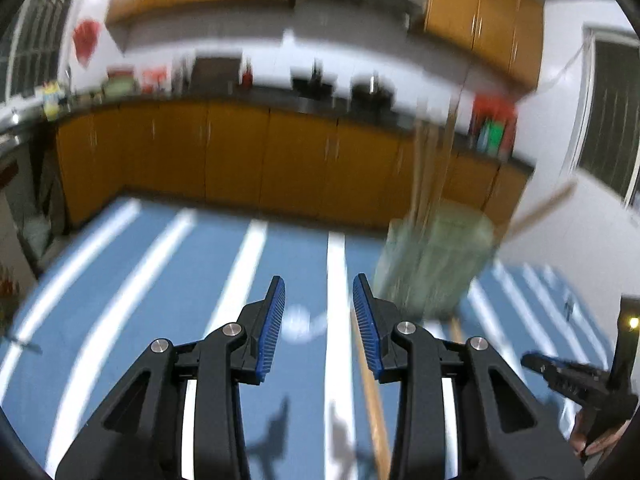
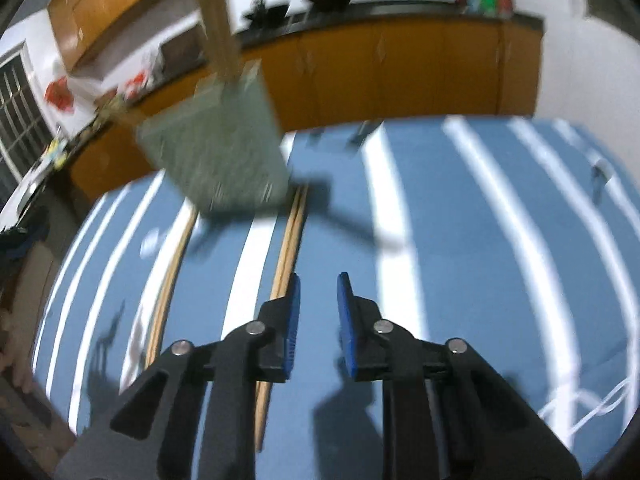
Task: Organize utensils
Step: 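Lower both grippers back to the loose chopsticks on the cloth, then grasp a chopstick with the left gripper while the right gripper grasps another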
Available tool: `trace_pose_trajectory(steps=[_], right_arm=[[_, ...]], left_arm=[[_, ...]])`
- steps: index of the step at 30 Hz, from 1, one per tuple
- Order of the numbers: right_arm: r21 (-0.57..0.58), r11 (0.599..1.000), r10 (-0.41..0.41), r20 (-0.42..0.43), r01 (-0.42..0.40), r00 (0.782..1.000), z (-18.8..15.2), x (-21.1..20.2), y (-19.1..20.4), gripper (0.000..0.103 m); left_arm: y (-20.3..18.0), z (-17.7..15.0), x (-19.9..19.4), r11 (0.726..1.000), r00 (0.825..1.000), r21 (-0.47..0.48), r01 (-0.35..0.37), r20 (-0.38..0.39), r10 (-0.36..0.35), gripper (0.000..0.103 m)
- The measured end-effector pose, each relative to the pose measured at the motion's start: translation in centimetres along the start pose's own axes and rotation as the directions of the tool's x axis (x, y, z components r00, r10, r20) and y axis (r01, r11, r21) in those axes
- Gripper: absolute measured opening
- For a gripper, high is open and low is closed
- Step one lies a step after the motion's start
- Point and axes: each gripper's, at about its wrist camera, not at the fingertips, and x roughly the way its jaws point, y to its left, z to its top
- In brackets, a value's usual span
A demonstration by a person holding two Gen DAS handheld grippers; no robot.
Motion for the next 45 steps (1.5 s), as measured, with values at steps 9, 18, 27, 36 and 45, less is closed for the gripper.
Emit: trace_pose_trajectory(steps=[9, 18, 27, 36, 45], right_arm=[[-0.049, 0.999, 0.019, -0.091, -0.023, 0.996, -3.0, 3.2, 3.1, 0.014], [-0.068, 0.998, 0.005, -0.087, -0.011, 0.996, -2.3, 3.3, 2.8, 0.013], [-0.054, 0.987, -0.152, -0.048, 0.149, 0.987, -1.9, 3.2, 0.9, 0.008], [-0.031, 0.984, -0.174, -0.041, 0.173, 0.984, -1.9, 2.8, -1.0, 0.008], [-0.048, 0.980, -0.196, -0.035, 0.194, 0.980, -2.1, 2.8, -0.8, 0.008]], left_arm=[[-1.0, -5.8, 3.7, 0.998, 0.977, 0.037, 0.046, -0.211, -0.037, 0.036], [-2.3, -7.8, 4.7, 0.995, 0.956, 0.049, 0.086, -0.284, -0.068, 0.031], [-2.9, -8.9, 5.0, 0.992, 0.940, 0.041, 0.122, -0.324, -0.102, 0.024], [-3.5, -9.1, 4.6, 0.987, 0.934, 0.044, 0.153, -0.333, -0.130, 0.022], [-4.5, -9.8, 4.3, 0.984, 0.937, 0.121, 0.128, -0.339, -0.080, 0.013]])
